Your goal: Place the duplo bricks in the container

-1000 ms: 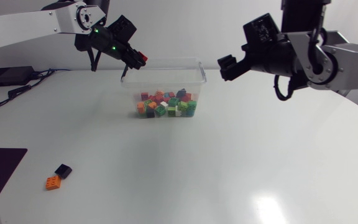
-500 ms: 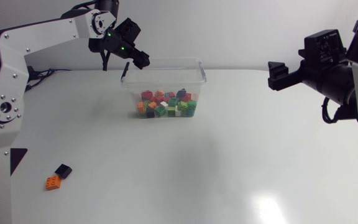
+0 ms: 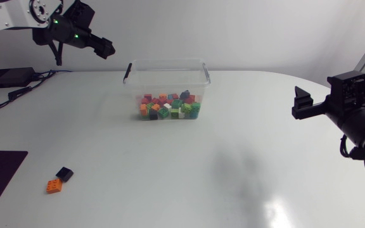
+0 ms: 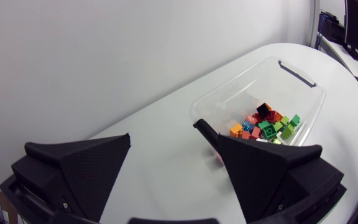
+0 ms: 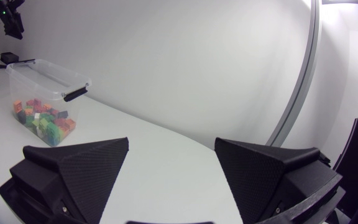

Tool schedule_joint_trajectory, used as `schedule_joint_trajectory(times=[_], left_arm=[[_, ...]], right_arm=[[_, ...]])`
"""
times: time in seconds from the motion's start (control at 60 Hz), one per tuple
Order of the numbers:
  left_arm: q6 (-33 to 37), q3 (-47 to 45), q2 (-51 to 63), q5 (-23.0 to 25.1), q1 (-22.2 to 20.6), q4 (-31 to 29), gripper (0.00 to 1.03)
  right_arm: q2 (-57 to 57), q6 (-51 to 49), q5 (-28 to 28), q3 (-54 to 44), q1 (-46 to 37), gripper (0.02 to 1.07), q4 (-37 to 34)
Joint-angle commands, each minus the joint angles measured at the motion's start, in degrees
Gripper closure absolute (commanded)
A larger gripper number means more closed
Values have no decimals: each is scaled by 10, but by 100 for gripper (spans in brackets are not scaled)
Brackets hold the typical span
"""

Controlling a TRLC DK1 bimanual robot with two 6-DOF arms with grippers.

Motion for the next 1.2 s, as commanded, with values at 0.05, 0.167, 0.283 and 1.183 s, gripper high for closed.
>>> schedule_joint_trajectory(times=[0.05,0.167,0.283,1.183], left_arm=[[7,-102,-84,6,1,59,5],[8,-170,-137,6,8,88,5],[12,-232,-177,6,18,106,5],[133,-569,-266,-4,131,131,5]], right_arm=[[15,4,-13,-44,-14,7,49],[31,15,-48,-66,-41,7,80],[43,24,-55,-92,-59,7,123],[-166,57,-81,-212,-85,7,126]])
